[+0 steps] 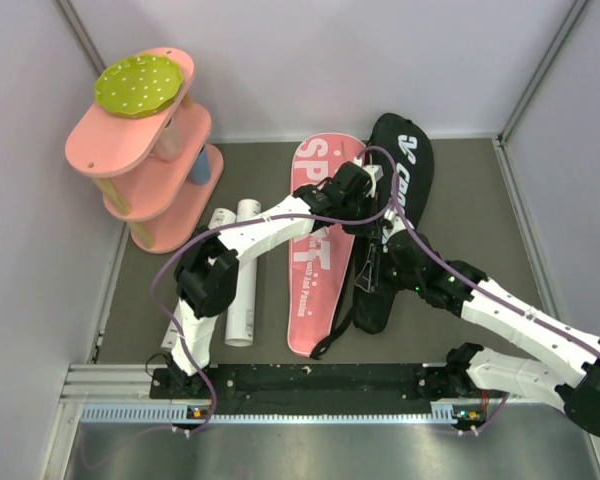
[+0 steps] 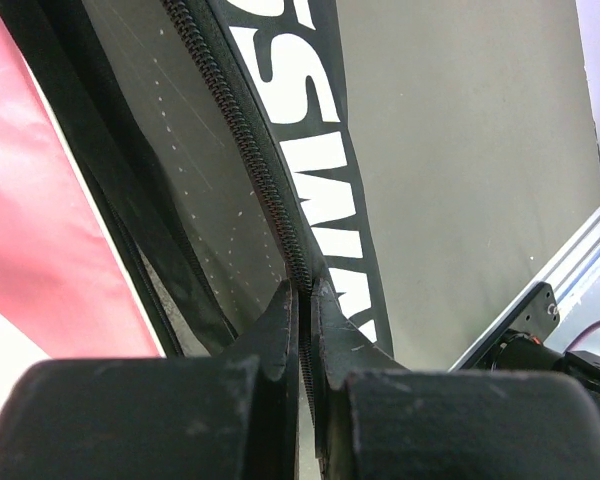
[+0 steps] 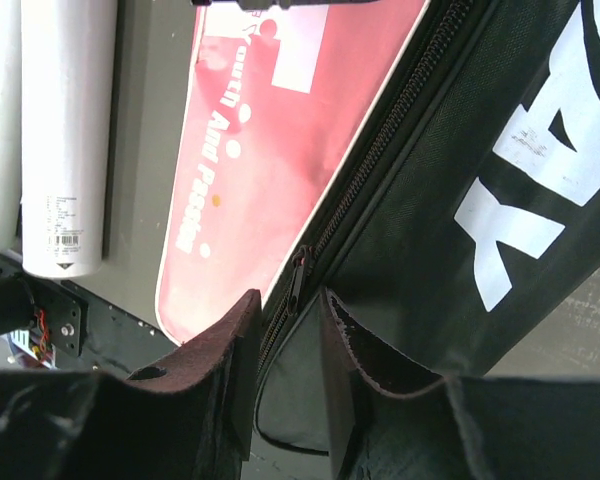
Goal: Pack up the badminton gear
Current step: Zip the racket bag at the center of the board.
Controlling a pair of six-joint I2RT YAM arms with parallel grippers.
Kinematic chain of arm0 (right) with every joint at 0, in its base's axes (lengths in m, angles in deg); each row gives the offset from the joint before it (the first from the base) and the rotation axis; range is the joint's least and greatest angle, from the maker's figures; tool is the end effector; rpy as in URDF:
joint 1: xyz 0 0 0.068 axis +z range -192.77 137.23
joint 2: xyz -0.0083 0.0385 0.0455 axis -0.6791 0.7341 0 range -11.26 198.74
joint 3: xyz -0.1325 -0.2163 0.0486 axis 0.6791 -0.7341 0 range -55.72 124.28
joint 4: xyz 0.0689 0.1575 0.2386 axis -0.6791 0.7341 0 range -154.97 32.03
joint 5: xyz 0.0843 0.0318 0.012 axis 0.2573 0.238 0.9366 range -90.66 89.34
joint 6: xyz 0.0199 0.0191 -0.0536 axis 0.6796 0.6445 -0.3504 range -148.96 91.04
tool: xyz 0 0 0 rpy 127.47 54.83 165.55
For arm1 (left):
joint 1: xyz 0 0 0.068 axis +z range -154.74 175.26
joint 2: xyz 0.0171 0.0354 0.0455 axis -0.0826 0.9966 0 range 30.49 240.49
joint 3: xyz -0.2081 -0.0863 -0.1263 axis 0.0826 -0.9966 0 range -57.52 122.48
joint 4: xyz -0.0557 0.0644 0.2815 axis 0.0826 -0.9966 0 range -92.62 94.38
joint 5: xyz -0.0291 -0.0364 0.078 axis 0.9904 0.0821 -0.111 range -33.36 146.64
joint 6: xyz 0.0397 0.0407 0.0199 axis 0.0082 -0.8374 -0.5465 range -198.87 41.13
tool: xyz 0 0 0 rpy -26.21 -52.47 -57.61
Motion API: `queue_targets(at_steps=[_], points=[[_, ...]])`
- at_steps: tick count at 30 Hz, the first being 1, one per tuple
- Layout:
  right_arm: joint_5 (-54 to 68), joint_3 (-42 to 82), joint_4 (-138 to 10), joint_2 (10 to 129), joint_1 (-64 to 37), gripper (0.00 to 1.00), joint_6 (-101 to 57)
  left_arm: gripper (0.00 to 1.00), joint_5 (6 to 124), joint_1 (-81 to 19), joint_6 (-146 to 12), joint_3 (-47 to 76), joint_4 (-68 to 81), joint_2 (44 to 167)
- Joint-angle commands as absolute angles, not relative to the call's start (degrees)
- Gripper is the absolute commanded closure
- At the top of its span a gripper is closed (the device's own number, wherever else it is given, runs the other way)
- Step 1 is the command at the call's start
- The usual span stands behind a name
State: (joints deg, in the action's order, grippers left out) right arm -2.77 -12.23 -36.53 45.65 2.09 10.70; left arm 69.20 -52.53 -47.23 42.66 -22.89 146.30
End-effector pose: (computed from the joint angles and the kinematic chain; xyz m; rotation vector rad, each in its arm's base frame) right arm 0.1842 0.1810 0.2363 -0.0893 2.4061 0.6905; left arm 0.3286 -0.3768 0.2400 0.4684 2.4506 -0.9050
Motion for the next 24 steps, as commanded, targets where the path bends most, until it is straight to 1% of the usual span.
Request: queue_targets(at_steps=[1,3,4,6,7,9,11,12,13,17,20,21,24], points=[[-3.8,-11.5,-39.6,46.0,2.7,0.72,10.9,1.00,70.4,-53.1,-46.9,46.3,-19.7,146.1],[-4.3,-11.6,-39.6,46.4,2.7,0.74,11.0,1.00,70.4,-53.1,-46.8,46.3,-19.7,146.1],[-4.5,-11.7,-39.6,46.5,2.7,0.78,11.0,1.00,70.4,-53.1,-46.9,46.3,-19.6,146.1],[-4.8,-11.8,-39.5,46.6,2.6,0.80,11.1,1.00,70.4,-53.0,-46.9,46.3,-19.7,146.0],[-5.0,-11.7,-39.5,46.6,2.7,0.83,11.2,1.00,70.4,-53.1,-47.1,46.3,-19.7,146.0],[-5.6,-11.8,-39.4,46.8,2.7,0.85,11.6,1.00,70.3,-53.1,-47.1,46.2,-19.7,145.9],[-6.0,-11.5,-39.2,47.4,2.7,0.91,11.5,1.00,70.1,-53.1,-47.1,46.1,-19.8,145.7],[-5.9,-11.1,-39.3,47.7,2.7,0.97,11.1,1.00,69.8,-53.2,-47.2,46.0,-19.9,145.7],[-5.8,-10.8,-39.3,48.0,2.7,1.00,9.9,1.00,69.6,-53.1,-47.4,46.0,-20.0,145.7],[-3.9,-11.0,-41.9,48.2,2.7,1.00,3.5,1.00,68.2,-53.3,-48.3,46.3,-20.1,145.9],[0.6,-14.0,-47.8,46.0,2.9,1.00,-3.4,1.00,68.2,-53.3,-49.3,46.9,-20.2,146.4],[1.6,-16.1,-51.3,43.6,3.5,1.00,-5.1,1.00,68.2,-53.3,-50.0,47.1,-20.3,146.6],[4.7,-18.2,-53.7,41.2,5.8,1.00,-12.8,1.00,68.3,-53.3,-52.3,48.1,-20.6,147.3]])
